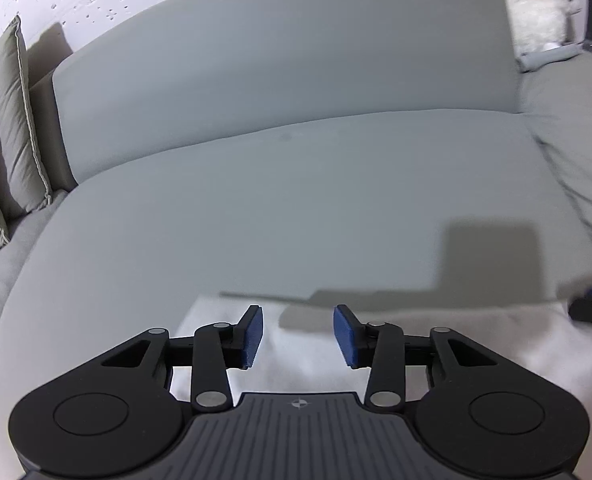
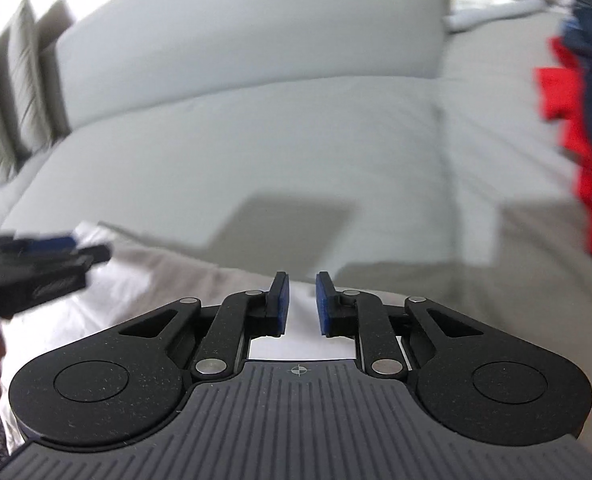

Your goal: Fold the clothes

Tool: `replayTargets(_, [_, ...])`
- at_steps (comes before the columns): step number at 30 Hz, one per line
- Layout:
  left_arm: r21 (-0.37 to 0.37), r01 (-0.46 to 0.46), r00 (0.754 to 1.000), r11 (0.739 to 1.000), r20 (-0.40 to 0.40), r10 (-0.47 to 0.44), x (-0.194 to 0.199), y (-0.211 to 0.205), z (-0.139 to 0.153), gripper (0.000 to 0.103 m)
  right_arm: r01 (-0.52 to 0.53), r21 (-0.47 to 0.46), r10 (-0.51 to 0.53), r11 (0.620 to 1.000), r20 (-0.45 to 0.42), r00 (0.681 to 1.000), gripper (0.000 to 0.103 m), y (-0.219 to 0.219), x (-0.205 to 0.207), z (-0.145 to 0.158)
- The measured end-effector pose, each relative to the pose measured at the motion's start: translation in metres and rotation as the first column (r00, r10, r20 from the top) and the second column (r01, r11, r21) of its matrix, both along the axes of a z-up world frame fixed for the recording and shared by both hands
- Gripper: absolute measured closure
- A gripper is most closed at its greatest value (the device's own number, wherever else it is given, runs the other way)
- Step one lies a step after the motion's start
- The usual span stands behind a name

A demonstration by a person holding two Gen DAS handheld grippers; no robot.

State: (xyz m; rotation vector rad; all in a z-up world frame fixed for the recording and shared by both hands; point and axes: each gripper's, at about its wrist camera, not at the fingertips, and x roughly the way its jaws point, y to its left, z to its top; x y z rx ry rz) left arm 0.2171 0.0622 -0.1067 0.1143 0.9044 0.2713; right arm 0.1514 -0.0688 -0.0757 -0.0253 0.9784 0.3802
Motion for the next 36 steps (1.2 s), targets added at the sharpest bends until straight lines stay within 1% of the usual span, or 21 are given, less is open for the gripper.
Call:
replayTargets(2, [0.068, 0.024, 0.994, 0.997, -0.111, -0.016, 0.016, 0.01, -0.022, 0.07, 0.012, -0.052, -0.013, 0.999, -0.013, 1.0, 0.088, 0.003, 0.0, -0.01])
replayTargets(3, [0.103, 0.018, 0.991, 0.995, -0.133, -0.004, 0.016, 0.017, -0.029, 0.071, 0.025, -0.107, -0.026, 0.994, -0.008, 1.0, 0.096, 0.003, -0.005, -0.015])
replayTargets(4, [0.138, 0.011, 0.988, 0.99, -0.152, 0.01, 0.016, 0.023, -0.036, 0.071, 0.051, -0.14, -0.051, 0.989, 0.002, 0.999, 0.099, -0.003, -0.006, -0.015])
replayTargets(5, [0.146, -0.022, 0.988, 0.989, -0.146, 0.044, 0.013, 0.034, -0.037, 0.069, 0.077, -0.171, -0.076, 0.982, 0.012, 0.997, 0.103, -0.008, -0.005, -0.015])
replayTargets(7, [0.102, -0.058, 0.988, 0.993, -0.139, 0.072, 0.016, 0.042, -0.038, 0.068, 0.125, -0.209, -0.123, 0.97, 0.02, 0.992, 0.103, -0.021, -0.006, -0.015])
replayTargets(9, [0.077, -0.103, 0.987, 0.992, -0.116, 0.112, 0.017, 0.049, -0.034, 0.066, 0.169, -0.162, -0.176, 0.972, -0.03, 0.984, 0.103, -0.046, -0.005, -0.015])
replayTargets(11, [0.063, -0.179, 0.981, 0.982, -0.07, 0.183, 0.012, 0.052, -0.026, 0.066, 0.193, -0.232, -0.206, 0.953, -0.033, 0.978, 0.103, -0.049, -0.004, -0.01])
replayTargets(13, [0.09, -0.227, 0.974, 0.97, 0.009, 0.227, 0.001, 0.044, -0.013, 0.078, 0.257, -0.262, -0.275, 0.93, -0.033, 0.961, 0.099, -0.056, -0.005, -0.004])
replayTargets(14, [0.106, -0.201, 0.979, 0.974, 0.045, 0.198, -0.004, 0.035, -0.009, 0.083, 0.268, -0.235, -0.284, 0.934, -0.036, 0.958, 0.099, -0.057, -0.006, -0.001])
replayTargets(16, [-0.018, -0.034, 0.996, 0.999, 0.078, 0.035, -0.014, 0.016, -0.001, 0.082, 0.207, -0.122, -0.207, 0.971, 0.007, 0.978, 0.099, -0.044, -0.011, 0.01])
replayTargets(17, [-0.08, 0.055, 0.994, 0.995, 0.101, -0.047, -0.018, 0.007, 0.003, 0.082, 0.141, -0.095, -0.138, 0.985, 0.037, 0.99, 0.099, -0.027, -0.01, 0.013])
replayTargets(20, [-0.097, 0.229, 0.969, 0.969, 0.116, -0.217, -0.024, -0.024, 0.002, 0.083, -0.004, 0.041, 0.003, 0.999, 0.013, 1.0, 0.099, 0.013, -0.001, 0.006])
replayTargets(22, [-0.081, 0.254, 0.967, 0.964, 0.057, -0.25, -0.017, -0.03, -0.009, 0.086, -0.031, 0.051, 0.03, 0.998, 0.022, 0.999, 0.098, 0.033, 0.006, -0.003])
replayTargets(23, [-0.087, 0.247, 0.968, 0.965, -0.029, -0.25, -0.01, -0.028, -0.024, 0.087, -0.037, 0.051, 0.036, 0.998, 0.022, 0.999, 0.098, 0.038, 0.01, -0.009])
replayTargets(24, [-0.076, 0.248, 0.967, 0.966, -0.043, -0.252, -0.011, -0.03, -0.028, 0.087, -0.045, 0.04, 0.045, 0.998, 0.0, 0.999, 0.098, 0.041, 0.011, -0.013])
replayTargets(26, [0.021, 0.283, 0.956, 0.959, -0.082, -0.28, -0.012, -0.035, -0.034, 0.087, -0.061, 0.018, 0.062, 0.998, -0.045, 0.997, 0.103, 0.044, 0.013, -0.021])
replayTargets(28, [0.043, 0.255, 0.963, 0.966, -0.101, -0.25, -0.011, -0.029, -0.034, 0.087, -0.149, -0.134, 0.145, 0.98, -0.038, 0.989, 0.103, 0.052, 0.004, -0.034])
replayTargets(29, [0.049, 0.221, 0.971, 0.974, -0.104, -0.215, -0.011, -0.019, -0.035, 0.087, -0.177, -0.237, 0.178, 0.955, -0.016, 0.984, 0.103, 0.054, -0.003, -0.033])
replayTargets(31, [0.1, 0.169, 0.981, 0.98, -0.113, -0.157, -0.013, -0.004, -0.039, 0.088, -0.132, -0.318, 0.143, 0.939, 0.011, 0.99, 0.103, 0.037, -0.009, -0.033])
replayTargets(33, [0.106, 0.152, 0.983, 0.983, -0.123, -0.139, -0.013, 0.009, -0.04, 0.087, -0.04, -0.307, 0.043, 0.951, 0.004, 0.999, 0.103, 0.003, -0.011, -0.031])
replayTargets(36, [0.091, 0.105, 0.989, 0.99, -0.116, -0.094, -0.011, 0.014, -0.027, 0.087, 0.001, -0.303, -0.007, 0.953, -0.019, 1.0, 0.103, -0.016, -0.007, -0.02])
